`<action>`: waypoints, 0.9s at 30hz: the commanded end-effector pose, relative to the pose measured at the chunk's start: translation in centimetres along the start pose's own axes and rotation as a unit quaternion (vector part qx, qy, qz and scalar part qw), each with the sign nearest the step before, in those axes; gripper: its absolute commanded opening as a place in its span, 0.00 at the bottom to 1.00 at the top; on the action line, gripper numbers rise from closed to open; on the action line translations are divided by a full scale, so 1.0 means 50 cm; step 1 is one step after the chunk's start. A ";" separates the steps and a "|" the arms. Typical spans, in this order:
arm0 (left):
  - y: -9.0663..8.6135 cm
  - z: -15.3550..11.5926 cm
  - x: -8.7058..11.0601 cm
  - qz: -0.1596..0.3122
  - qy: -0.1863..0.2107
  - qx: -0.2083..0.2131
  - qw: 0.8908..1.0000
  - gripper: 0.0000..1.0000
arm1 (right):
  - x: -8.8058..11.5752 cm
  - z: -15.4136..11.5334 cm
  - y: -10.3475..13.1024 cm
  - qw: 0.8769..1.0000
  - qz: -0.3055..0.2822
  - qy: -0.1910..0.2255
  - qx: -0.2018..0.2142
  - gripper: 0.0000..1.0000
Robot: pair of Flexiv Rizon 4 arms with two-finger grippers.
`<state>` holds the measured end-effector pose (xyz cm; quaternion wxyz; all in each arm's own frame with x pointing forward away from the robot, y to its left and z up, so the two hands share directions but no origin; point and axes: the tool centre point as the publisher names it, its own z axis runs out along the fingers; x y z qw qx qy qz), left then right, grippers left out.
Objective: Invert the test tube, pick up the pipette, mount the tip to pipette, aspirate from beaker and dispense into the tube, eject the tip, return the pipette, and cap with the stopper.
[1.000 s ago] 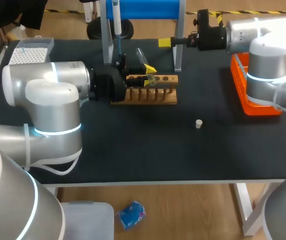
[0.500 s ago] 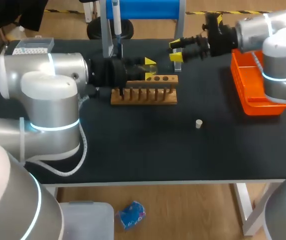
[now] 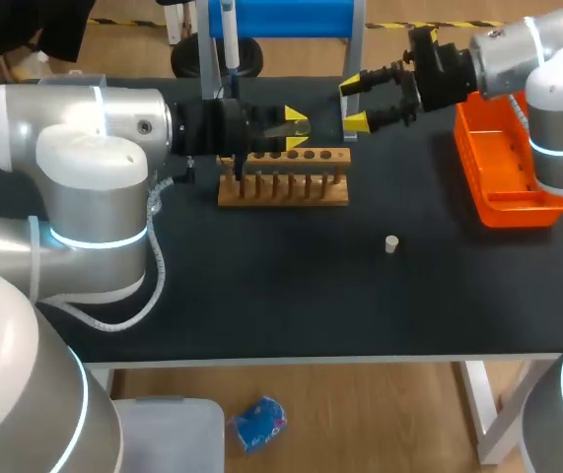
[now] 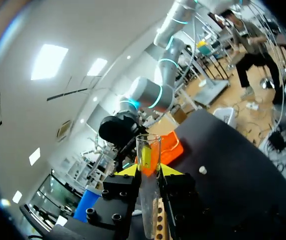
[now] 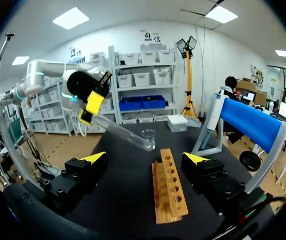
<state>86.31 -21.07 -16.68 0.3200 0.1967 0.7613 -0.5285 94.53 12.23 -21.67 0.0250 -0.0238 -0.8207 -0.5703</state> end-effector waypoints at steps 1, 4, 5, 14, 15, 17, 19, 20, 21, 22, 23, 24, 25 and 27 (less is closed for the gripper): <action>0.000 0.017 -0.034 -0.042 0.021 0.021 0.999 0.00 | 0.001 -0.028 -0.018 1.000 -0.018 -0.001 0.017 1.00; 0.001 0.033 -0.042 -0.085 0.026 0.047 0.995 0.00 | 0.001 -0.045 -0.040 0.998 -0.045 -0.014 0.027 1.00; 0.005 0.038 -0.042 -0.100 0.041 0.033 0.994 0.00 | 0.002 -0.050 -0.049 0.997 -0.066 -0.015 0.037 1.00; 0.014 0.050 -0.036 -0.158 0.045 0.068 0.984 0.00 | 0.003 -0.055 -0.059 0.995 -0.085 -0.018 0.047 1.00; 0.014 0.050 -0.036 -0.158 0.045 0.068 0.984 0.00 | 0.003 -0.055 -0.059 0.995 -0.085 -0.018 0.047 1.00; 0.014 0.050 -0.036 -0.158 0.045 0.068 0.984 0.00 | 0.003 -0.055 -0.059 0.995 -0.085 -0.018 0.047 1.00; 0.014 0.050 -0.036 -0.158 0.045 0.068 0.984 0.00 | 0.003 -0.055 -0.059 0.995 -0.085 -0.018 0.047 1.00; 0.014 0.050 -0.036 -0.158 0.045 0.068 0.984 0.00 | 0.003 -0.055 -0.059 0.995 -0.085 -0.018 0.047 1.00; 0.014 0.050 -0.036 -0.158 0.045 0.068 0.984 0.00 | 0.003 -0.055 -0.059 0.995 -0.085 -0.018 0.047 1.00; 0.020 0.046 -0.046 -0.166 0.040 0.067 0.983 0.00 | -0.001 -0.057 -0.065 0.994 -0.091 -0.022 0.054 1.00; 0.024 0.043 -0.054 -0.178 0.043 0.062 0.981 0.00 | -0.004 -0.059 -0.071 0.993 -0.095 -0.024 0.059 1.00; 0.026 0.041 -0.065 -0.179 0.040 0.055 0.982 0.00 | -0.006 -0.061 -0.075 0.993 -0.097 -0.024 0.060 1.00; 0.029 0.041 -0.074 -0.195 0.038 0.058 0.978 0.00 | -0.006 -0.064 -0.078 0.993 -0.103 -0.023 0.059 1.00; 0.034 0.045 -0.085 -0.213 0.040 0.061 0.974 0.00 | -0.006 -0.067 -0.084 0.991 -0.111 -0.023 0.071 1.00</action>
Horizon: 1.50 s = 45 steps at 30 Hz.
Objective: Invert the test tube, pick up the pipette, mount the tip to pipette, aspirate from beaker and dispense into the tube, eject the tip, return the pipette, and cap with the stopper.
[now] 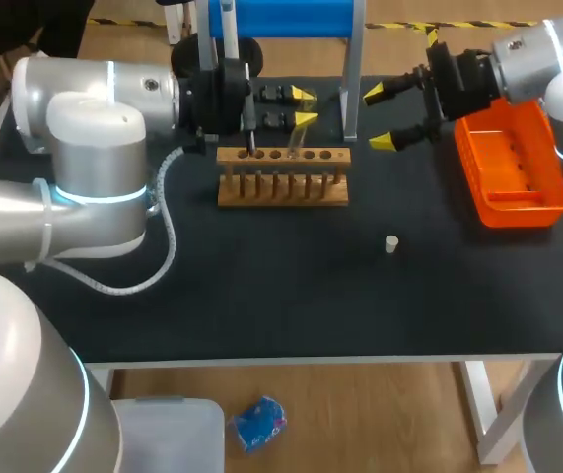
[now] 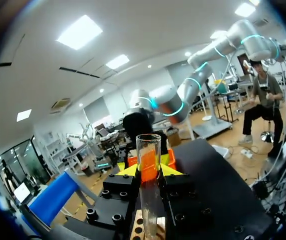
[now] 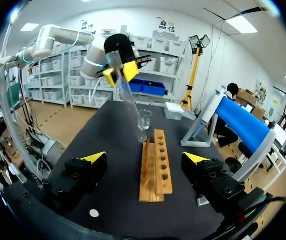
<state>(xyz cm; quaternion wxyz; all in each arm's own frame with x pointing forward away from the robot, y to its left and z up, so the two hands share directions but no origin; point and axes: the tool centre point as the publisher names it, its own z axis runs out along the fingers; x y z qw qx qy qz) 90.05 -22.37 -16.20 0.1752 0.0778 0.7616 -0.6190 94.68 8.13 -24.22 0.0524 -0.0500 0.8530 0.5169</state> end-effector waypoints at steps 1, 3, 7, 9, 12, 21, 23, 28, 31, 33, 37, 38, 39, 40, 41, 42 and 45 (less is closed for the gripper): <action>-0.007 0.003 -0.034 -0.033 0.012 -0.008 0.999 0.00 | 0.002 -0.007 -0.017 1.000 -0.012 -0.003 0.015 1.00; -0.003 0.009 -0.047 -0.048 0.019 0.002 0.999 0.00 | 0.002 -0.009 -0.029 1.000 -0.020 -0.005 0.020 1.00; 0.007 0.016 -0.064 -0.061 0.028 -0.013 0.998 0.00 | 0.004 -0.004 -0.058 0.999 -0.029 -0.004 0.040 1.00; 0.012 0.018 -0.069 -0.068 0.028 -0.009 0.997 0.00 | 0.002 0.001 -0.073 0.999 -0.029 -0.003 0.043 1.00; 0.015 0.019 -0.075 -0.066 0.028 -0.010 0.997 0.00 | -0.003 0.012 -0.095 0.999 -0.021 0.004 0.046 1.00; 0.032 0.017 -0.092 -0.078 0.033 -0.006 0.996 0.00 | -0.023 0.042 -0.138 0.998 0.015 0.035 0.051 1.00; 0.037 0.016 -0.096 -0.084 0.033 -0.006 0.996 0.00 | -0.023 0.046 -0.143 0.998 0.019 0.042 0.049 1.00; 0.051 0.015 -0.110 -0.089 0.033 -0.004 0.996 0.00 | -0.022 0.047 -0.144 0.998 0.022 0.046 0.046 1.00; 0.063 0.020 -0.119 -0.088 0.032 -0.002 0.996 0.00 | -0.022 0.047 -0.144 0.998 0.022 0.046 0.046 1.00; 0.073 0.023 -0.124 -0.087 0.031 0.000 0.996 0.00 | -0.022 0.047 -0.144 0.998 0.022 0.046 0.046 1.00; 0.089 0.030 -0.131 -0.079 0.026 0.006 0.997 0.00 | -0.022 0.047 -0.144 0.998 0.022 0.046 0.046 1.00; 0.093 0.032 -0.133 -0.077 0.026 0.008 0.997 0.00 | -0.022 0.047 -0.144 0.998 0.022 0.046 0.046 1.00; 0.097 0.033 -0.137 -0.073 0.026 0.004 0.997 0.00 | -0.022 0.047 -0.144 0.998 0.022 0.046 0.046 1.00; 0.100 0.034 -0.139 -0.076 0.026 0.007 0.997 0.00 | -0.022 0.047 -0.144 0.998 0.022 0.046 0.046 1.00; 0.105 0.035 -0.140 -0.077 0.026 0.008 0.997 0.00 | -0.022 0.047 -0.144 0.998 0.022 0.046 0.046 1.00; 0.110 0.035 -0.141 -0.077 0.025 0.007 0.997 0.00 | -0.022 0.047 -0.144 0.998 0.022 0.046 0.046 1.00; 0.121 0.036 -0.143 -0.080 0.023 0.008 0.997 0.00 | -0.022 0.047 -0.144 0.998 0.022 0.046 0.046 1.00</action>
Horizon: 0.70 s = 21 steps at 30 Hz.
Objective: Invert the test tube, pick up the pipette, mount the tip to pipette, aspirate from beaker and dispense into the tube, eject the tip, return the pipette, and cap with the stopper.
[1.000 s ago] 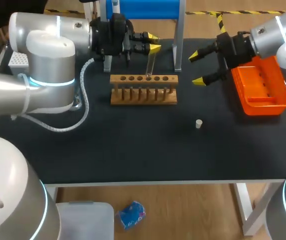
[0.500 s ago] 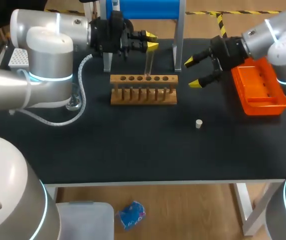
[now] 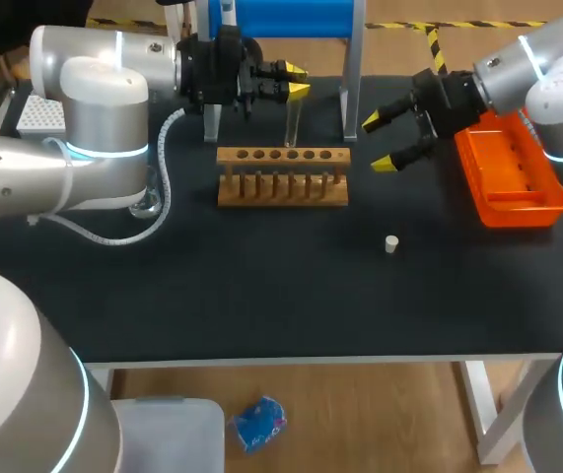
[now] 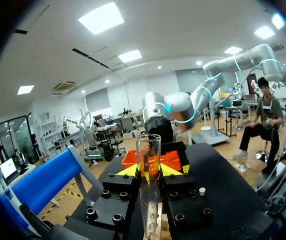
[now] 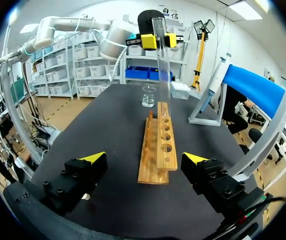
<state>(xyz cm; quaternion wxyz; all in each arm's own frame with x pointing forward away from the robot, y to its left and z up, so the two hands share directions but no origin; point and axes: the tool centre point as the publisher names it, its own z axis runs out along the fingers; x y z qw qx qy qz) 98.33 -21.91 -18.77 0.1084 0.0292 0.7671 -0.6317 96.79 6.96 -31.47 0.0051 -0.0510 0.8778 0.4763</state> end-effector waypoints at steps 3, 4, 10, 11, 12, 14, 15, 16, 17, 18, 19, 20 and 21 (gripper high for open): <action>0.023 0.006 -0.011 -0.001 0.001 0.003 1.000 0.00 | -0.001 -0.001 0.000 1.000 0.000 0.001 0.001 1.00; 0.025 0.006 -0.011 -0.002 0.000 0.004 1.000 0.00 | -0.001 -0.001 0.000 1.000 0.000 0.001 0.001 1.00; 0.034 0.004 -0.010 -0.005 -0.002 0.005 1.000 0.00 | -0.001 -0.001 0.000 1.000 0.000 0.001 0.001 1.00; 0.034 0.004 -0.009 -0.006 -0.002 0.006 1.000 0.00 | -0.001 -0.001 0.000 1.000 0.000 0.001 0.001 1.00; 0.036 0.004 -0.009 -0.010 -0.002 0.006 1.000 0.00 | -0.001 -0.001 0.000 1.000 0.000 0.001 0.001 1.00; 0.038 0.004 -0.008 -0.009 -0.002 0.005 1.000 0.00 | -0.001 -0.001 0.000 1.000 0.000 0.001 0.001 1.00; 0.039 0.005 -0.007 -0.010 -0.001 0.006 1.000 0.00 | -0.001 -0.001 0.000 1.000 0.000 0.001 0.001 1.00; 0.040 0.005 -0.007 -0.010 -0.001 0.005 1.000 0.00 | -0.001 -0.001 0.000 1.000 0.000 0.001 0.001 1.00; 0.040 0.006 -0.006 -0.010 -0.001 0.006 1.000 0.00 | -0.001 -0.001 0.000 1.000 0.000 0.001 0.001 1.00; 0.041 0.006 -0.006 -0.010 0.000 0.006 1.000 0.00 | -0.001 -0.001 0.000 1.000 0.000 0.001 0.001 1.00; 0.041 0.007 -0.005 -0.010 0.000 0.006 1.000 0.00 | -0.001 -0.001 0.000 1.000 0.000 0.001 0.001 1.00; 0.042 0.008 -0.005 -0.010 0.000 0.006 1.000 0.00 | -0.001 -0.001 0.000 1.000 0.000 0.001 0.001 1.00; 0.044 0.009 -0.006 -0.011 0.000 0.007 1.000 0.00 | -0.001 -0.001 0.000 1.000 0.000 0.001 0.001 1.00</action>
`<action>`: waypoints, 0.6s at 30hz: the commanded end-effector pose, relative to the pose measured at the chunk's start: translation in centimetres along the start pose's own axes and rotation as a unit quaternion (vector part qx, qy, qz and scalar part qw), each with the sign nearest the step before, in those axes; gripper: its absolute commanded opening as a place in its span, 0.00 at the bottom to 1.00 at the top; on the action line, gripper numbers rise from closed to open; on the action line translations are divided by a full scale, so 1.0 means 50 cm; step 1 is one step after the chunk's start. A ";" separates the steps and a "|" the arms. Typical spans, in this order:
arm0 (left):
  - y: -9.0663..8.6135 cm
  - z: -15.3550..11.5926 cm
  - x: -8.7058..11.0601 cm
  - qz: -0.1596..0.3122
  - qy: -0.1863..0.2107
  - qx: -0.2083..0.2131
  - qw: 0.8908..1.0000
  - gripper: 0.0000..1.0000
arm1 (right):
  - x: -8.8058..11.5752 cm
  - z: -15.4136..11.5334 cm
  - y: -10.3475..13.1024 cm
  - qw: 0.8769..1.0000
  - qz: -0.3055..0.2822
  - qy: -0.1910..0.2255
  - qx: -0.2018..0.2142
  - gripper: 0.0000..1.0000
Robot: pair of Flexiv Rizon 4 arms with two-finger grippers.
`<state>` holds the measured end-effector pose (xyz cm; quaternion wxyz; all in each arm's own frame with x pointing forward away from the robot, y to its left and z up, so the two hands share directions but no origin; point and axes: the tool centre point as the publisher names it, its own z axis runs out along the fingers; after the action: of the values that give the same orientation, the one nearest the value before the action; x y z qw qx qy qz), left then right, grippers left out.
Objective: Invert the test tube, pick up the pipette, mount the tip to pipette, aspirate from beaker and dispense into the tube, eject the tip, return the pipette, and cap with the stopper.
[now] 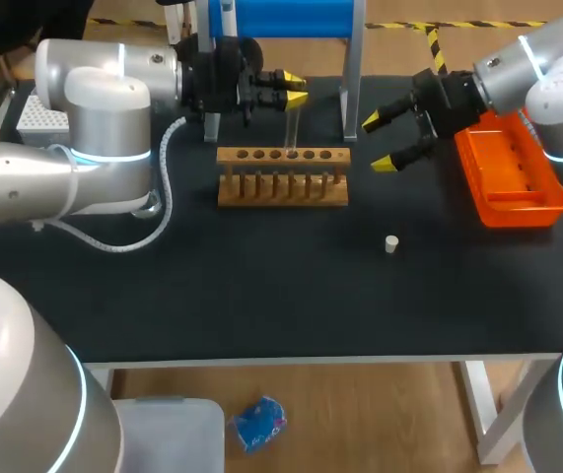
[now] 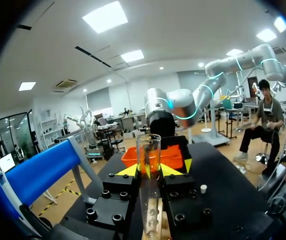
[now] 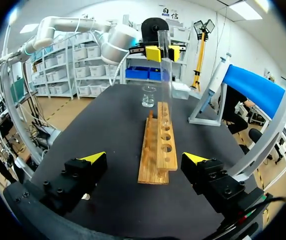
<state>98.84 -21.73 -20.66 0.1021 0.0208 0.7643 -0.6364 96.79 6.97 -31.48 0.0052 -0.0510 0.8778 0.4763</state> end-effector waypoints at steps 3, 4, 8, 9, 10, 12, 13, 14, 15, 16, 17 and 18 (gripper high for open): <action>0.008 0.006 -0.005 0.000 0.002 0.001 1.000 0.00 | -0.001 -0.001 0.000 1.000 0.000 0.001 0.001 1.00; 0.008 0.006 -0.005 -0.001 0.002 -0.001 1.000 0.00 | -0.001 -0.001 0.000 1.000 0.000 0.001 0.001 1.00; 0.010 0.006 -0.006 -0.005 0.003 -0.002 1.000 0.00 | -0.001 -0.001 0.000 1.000 0.000 0.001 0.001 1.00; 0.013 0.007 -0.005 -0.008 0.004 -0.002 1.000 0.00 | -0.001 -0.001 0.000 1.000 0.000 0.001 0.001 1.00; 0.015 0.007 -0.005 -0.008 0.003 -0.002 1.000 0.00 | -0.001 -0.001 0.000 1.000 0.000 0.001 0.001 1.00; 0.019 0.007 -0.006 -0.009 0.003 -0.001 1.000 0.00 | -0.001 -0.001 0.000 1.000 0.000 0.001 0.001 1.00; 0.020 0.008 -0.007 -0.009 0.003 -0.001 1.000 0.00 | -0.001 -0.001 0.000 1.000 0.000 0.001 0.001 1.00; 0.022 0.009 -0.008 -0.010 0.003 -0.001 1.000 0.00 | -0.001 -0.001 0.000 1.000 0.000 0.001 0.001 1.00; 0.022 0.010 -0.008 -0.010 0.004 -0.002 1.000 0.00 | -0.001 -0.001 0.000 1.000 0.000 0.001 0.001 1.00; 0.023 0.010 -0.008 -0.011 0.004 -0.002 1.000 0.00 | -0.001 -0.001 0.000 1.000 0.000 0.001 0.001 1.00; 0.025 0.012 -0.009 -0.012 0.004 -0.001 1.000 0.00 | -0.001 -0.001 0.000 1.000 0.000 0.001 0.001 1.00; 0.027 0.012 -0.010 -0.012 0.005 -0.003 1.000 0.00 | -0.001 -0.001 0.000 1.000 0.000 0.001 0.001 1.00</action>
<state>99.18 -21.89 -21.74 0.0937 0.0120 0.7664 -0.6354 96.79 6.97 -31.48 0.0052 -0.0510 0.8778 0.4763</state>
